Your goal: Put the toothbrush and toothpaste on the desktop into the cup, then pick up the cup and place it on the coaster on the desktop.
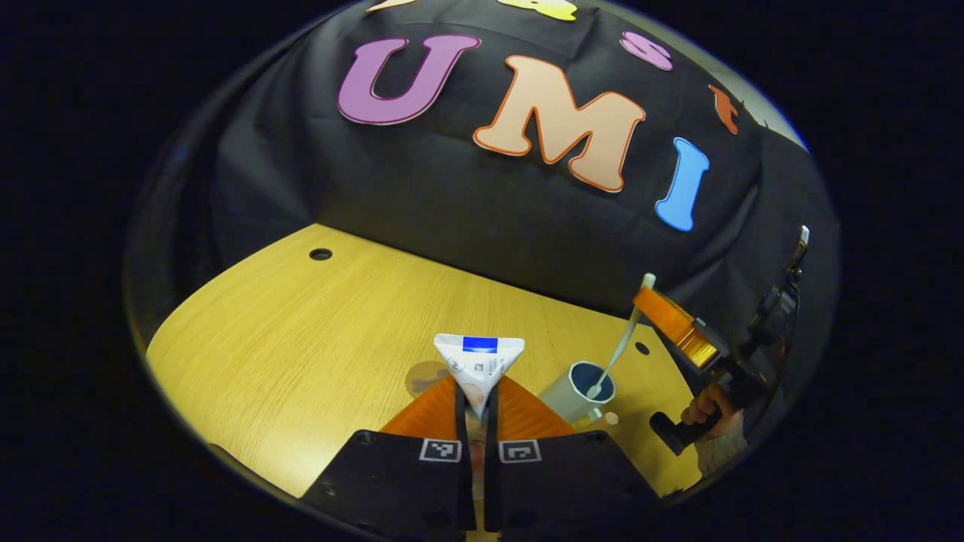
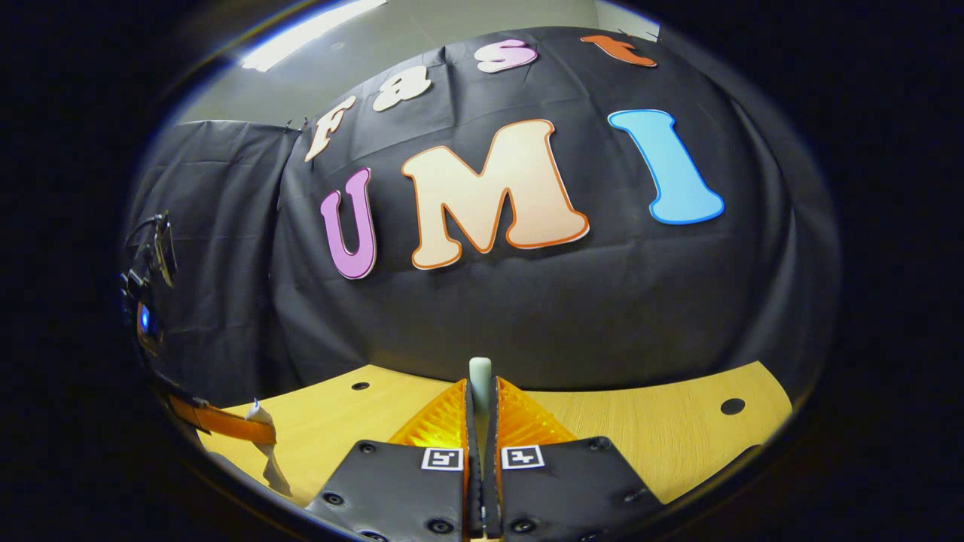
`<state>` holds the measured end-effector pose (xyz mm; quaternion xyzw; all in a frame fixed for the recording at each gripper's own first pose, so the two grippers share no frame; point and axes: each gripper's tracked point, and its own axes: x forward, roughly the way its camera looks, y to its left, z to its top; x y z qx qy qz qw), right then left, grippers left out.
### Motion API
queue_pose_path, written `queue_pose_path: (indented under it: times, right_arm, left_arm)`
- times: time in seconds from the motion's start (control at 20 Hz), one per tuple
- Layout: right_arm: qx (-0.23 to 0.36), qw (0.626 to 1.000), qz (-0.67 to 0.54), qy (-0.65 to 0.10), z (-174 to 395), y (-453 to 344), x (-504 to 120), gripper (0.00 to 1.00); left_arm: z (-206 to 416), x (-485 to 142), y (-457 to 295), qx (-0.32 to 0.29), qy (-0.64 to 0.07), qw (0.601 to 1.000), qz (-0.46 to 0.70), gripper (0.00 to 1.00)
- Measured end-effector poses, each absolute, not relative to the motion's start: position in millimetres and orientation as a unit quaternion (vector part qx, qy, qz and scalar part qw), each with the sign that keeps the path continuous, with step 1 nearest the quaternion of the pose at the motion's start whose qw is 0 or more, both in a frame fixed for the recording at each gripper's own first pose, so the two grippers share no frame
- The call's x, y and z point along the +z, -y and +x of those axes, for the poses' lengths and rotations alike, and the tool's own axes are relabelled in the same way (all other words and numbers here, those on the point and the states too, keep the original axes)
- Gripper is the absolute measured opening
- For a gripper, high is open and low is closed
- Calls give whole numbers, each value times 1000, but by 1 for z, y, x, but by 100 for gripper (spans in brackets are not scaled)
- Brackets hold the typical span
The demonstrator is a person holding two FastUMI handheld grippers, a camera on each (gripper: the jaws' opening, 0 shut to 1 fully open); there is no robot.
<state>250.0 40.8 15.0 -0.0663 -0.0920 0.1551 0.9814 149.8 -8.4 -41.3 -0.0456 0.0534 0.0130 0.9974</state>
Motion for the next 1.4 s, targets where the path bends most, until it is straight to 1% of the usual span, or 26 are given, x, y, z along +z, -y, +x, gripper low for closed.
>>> queue_pose_path:
  times: [0.1, 0.2, 0.25, 0.45, 0.55, 0.6, 0.65, 0.7, 0.75, 0.9, 1.25, 1.4]
  right_arm:
    - [147, 984, -64, 83, 252, -33, 1, 5]
    - [146, 985, -58, 74, 251, -26, -7, 8]
    - [148, 985, -52, 67, 249, -24, -10, 11]
    - [139, 989, -22, 49, 244, -9, -16, 16]
    - [132, 990, -16, 44, 237, 1, -15, 69]
    - [124, 991, -15, 48, 234, 9, -10, 95]
    - [110, 992, -15, 54, 231, 18, -5, 98]
    - [99, 993, -12, 59, 228, 29, 1, 97]
    - [88, 994, -7, 62, 223, 39, 5, 99]
    - [57, 996, 0, 63, 208, 73, 11, 99]
    - [-28, 997, -21, 72, 160, 155, 26, 98]
    - [-54, 996, -26, 70, 143, 182, 27, 98]
  left_arm:
    - [156, -31, 16, 4, -37, 999, -37, 4]
    - [162, -22, 24, -6, -22, 999, -30, 4]
    - [166, -19, 29, -10, -17, 999, -29, 4]
    - [175, -14, 51, -36, -6, 999, -32, 4]
    - [180, -13, 62, -48, -6, 998, -25, 4]
    - [184, -14, 67, -53, -7, 998, -20, 5]
    - [187, -13, 72, -59, -5, 998, -18, 3]
    - [191, -13, 78, -66, -6, 998, -19, 4]
    - [196, -12, 84, -72, -3, 997, -24, 3]
    - [211, -11, 101, -89, 6, 995, -43, 3]
    - [252, -7, 131, -103, 30, 991, -78, 3]
    - [265, -13, 143, -107, 30, 991, -76, 4]
